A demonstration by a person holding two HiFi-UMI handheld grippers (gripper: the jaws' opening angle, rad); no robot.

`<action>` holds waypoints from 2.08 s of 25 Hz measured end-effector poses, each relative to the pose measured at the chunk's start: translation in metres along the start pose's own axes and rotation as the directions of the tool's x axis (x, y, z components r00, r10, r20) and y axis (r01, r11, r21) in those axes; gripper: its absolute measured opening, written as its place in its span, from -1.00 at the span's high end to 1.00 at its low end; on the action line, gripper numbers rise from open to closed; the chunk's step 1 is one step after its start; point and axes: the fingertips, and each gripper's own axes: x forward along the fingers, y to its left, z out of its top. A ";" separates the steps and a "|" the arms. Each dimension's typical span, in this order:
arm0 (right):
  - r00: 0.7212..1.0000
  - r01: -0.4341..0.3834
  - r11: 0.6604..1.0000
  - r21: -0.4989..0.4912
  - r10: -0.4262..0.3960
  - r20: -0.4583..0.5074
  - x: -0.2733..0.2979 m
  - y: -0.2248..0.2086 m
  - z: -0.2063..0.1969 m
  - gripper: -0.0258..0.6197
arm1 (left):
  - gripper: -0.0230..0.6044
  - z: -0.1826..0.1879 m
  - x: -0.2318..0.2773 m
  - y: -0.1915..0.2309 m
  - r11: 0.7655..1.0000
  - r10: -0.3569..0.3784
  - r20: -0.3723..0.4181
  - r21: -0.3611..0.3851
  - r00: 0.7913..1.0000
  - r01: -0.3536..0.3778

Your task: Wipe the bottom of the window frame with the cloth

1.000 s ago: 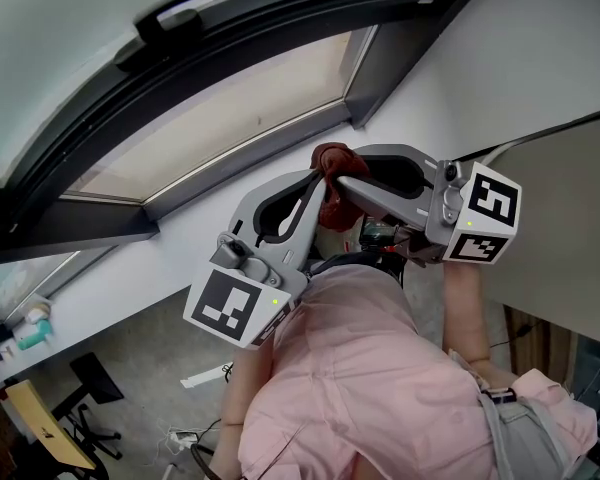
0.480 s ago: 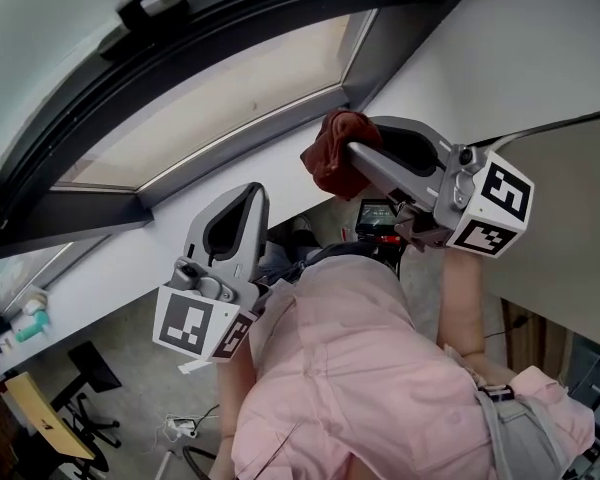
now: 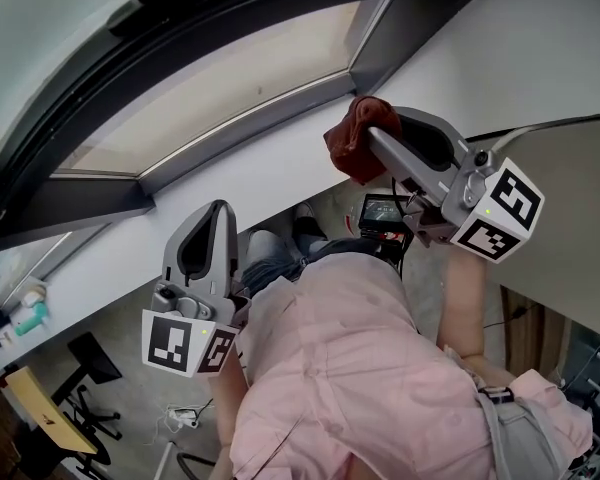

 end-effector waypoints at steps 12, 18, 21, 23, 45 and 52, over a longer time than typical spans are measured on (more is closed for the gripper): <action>0.993 0.119 0.993 0.017 -0.120 0.022 0.038 0.078 -0.015 0.71 | 0.94 0.023 -0.072 0.020 0.992 -0.106 -0.028 0.070 0.994 0.108; 0.989 0.147 0.989 0.019 -0.148 0.031 0.054 0.113 -0.032 0.72 | 0.94 0.026 -0.106 0.044 0.992 -0.108 -0.019 0.067 0.994 0.109; 0.986 0.165 0.986 0.015 -0.165 0.037 0.059 0.133 -0.040 0.72 | 0.94 0.031 -0.128 0.052 0.991 -0.119 0.012 0.061 0.993 0.118; 0.984 0.172 0.985 0.013 -0.173 0.040 0.062 0.142 -0.045 0.72 | 0.94 0.034 -0.138 0.054 0.989 -0.134 0.027 0.063 0.991 0.132; 0.973 0.225 0.974 -0.003 -0.225 0.049 0.045 0.166 -0.058 0.71 | 0.94 0.030 -0.150 0.042 0.985 -0.166 0.034 0.052 0.985 0.164; 0.972 0.227 0.974 0.007 -0.227 0.059 0.045 0.166 -0.056 0.72 | 0.94 0.031 -0.149 0.043 0.985 -0.166 0.030 0.046 0.986 0.165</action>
